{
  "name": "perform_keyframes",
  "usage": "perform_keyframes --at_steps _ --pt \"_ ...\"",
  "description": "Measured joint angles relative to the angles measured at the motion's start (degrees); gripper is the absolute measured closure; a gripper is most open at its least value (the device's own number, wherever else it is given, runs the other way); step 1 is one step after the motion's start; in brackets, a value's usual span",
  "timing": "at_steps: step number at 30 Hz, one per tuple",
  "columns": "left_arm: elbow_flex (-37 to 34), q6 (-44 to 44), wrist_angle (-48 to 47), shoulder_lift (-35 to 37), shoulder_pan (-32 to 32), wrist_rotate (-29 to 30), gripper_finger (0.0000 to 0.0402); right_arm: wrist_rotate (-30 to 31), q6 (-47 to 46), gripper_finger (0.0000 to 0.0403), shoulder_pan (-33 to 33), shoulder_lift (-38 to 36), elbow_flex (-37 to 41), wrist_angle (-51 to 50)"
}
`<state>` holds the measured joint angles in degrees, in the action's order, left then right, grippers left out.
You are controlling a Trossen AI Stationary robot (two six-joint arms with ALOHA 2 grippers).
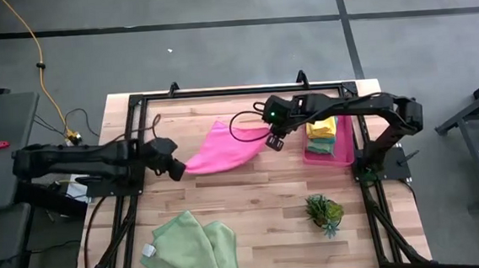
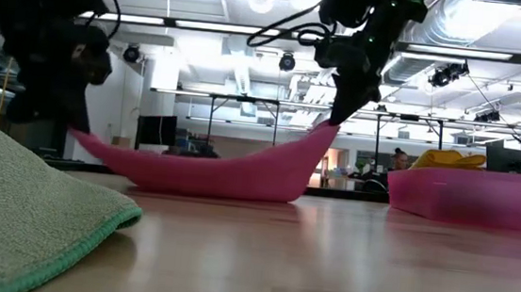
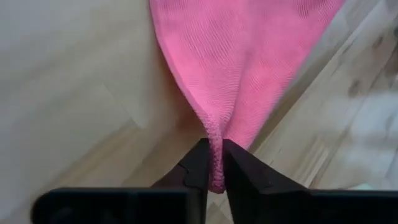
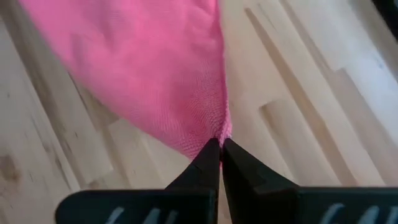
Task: Fold microfiber towels
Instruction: Fold the pink microfiber cloth
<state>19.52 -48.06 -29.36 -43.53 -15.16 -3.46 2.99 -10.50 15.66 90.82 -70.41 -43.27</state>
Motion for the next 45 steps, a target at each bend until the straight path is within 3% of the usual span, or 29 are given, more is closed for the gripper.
perform_keyframes --at_steps 9,15,20,26,36,45 --pt "-1.6 -2.9 8.8 -6.3 6.3 0.4 0.0256 -0.1 0.3 0.0403 -2.0 2.8 0.0 -0.1" --pt "3.4 7.1 9.5 -6.3 1.6 3.3 0.0208 0.0 0.5 0.0403 -1.8 2.9 0.0 0.8" --pt "10.6 18.7 9.7 -9.6 -7.9 4.3 0.0202 -0.2 1.0 0.0403 -1.3 2.9 0.0 1.1" --pt "19.4 29.9 9.6 -22.5 -17.6 2.3 0.0201 -0.4 1.1 0.0403 -1.4 2.9 0.0 1.1" --pt "33.9 38.2 9.8 -49.7 -24.6 0.0 0.0201 -0.1 1.6 0.0403 -1.4 2.9 0.0 1.1" --pt "40.6 38.8 9.5 -61.4 -26.1 0.0 0.0201 0.0 1.5 0.0403 -1.4 2.9 0.0 1.4"
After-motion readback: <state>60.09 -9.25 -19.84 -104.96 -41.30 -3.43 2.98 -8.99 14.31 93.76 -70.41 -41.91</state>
